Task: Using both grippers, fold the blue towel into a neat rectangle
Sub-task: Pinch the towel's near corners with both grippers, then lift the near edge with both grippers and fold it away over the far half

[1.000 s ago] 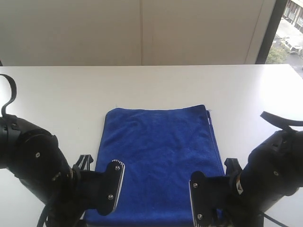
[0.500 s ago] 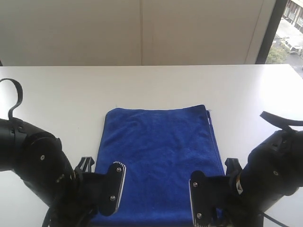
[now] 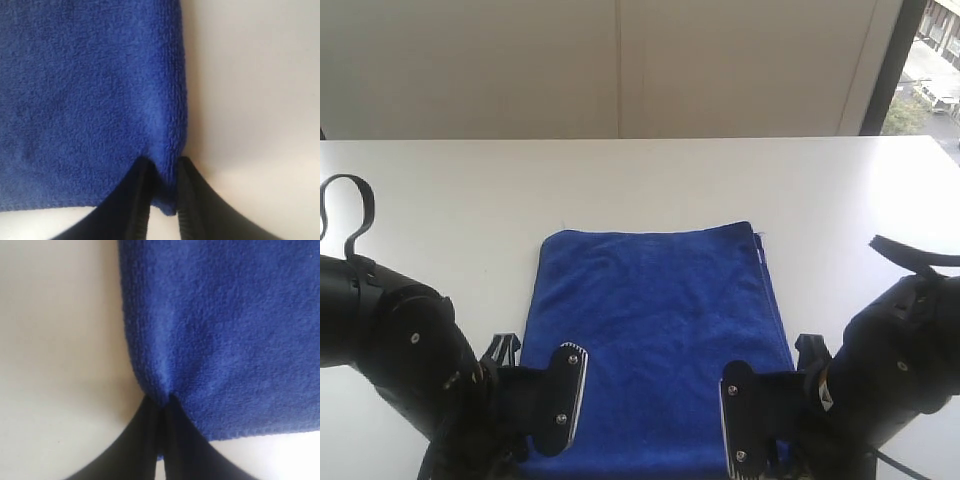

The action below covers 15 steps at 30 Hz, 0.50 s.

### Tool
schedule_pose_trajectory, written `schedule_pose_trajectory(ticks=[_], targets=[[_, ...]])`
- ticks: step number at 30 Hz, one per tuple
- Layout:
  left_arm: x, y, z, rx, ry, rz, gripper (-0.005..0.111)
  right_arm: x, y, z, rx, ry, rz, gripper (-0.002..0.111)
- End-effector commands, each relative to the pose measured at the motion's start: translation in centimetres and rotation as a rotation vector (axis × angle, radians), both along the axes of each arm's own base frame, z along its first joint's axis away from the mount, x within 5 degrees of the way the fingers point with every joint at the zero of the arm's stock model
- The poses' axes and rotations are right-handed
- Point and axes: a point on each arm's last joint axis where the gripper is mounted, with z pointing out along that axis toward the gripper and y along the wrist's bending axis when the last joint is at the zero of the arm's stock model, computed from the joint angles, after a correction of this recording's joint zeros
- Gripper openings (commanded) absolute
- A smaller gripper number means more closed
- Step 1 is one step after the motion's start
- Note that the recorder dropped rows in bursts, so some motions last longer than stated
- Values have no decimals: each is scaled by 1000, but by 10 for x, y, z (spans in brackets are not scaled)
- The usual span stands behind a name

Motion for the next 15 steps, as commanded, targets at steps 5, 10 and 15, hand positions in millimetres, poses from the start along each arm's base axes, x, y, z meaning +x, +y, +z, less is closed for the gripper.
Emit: schedule_pose_trajectory(ticks=[5,10,15], targets=[[-10,5,9,23,51,-15,0,-12,-2,2,-51,90,-21,0],[-21,13,36,8,64,-30,0,-26,9,25,-46,108,-68,0],[-29,20,53,-11,65,-15,0,-38,17,39,-17,88,-92,0]])
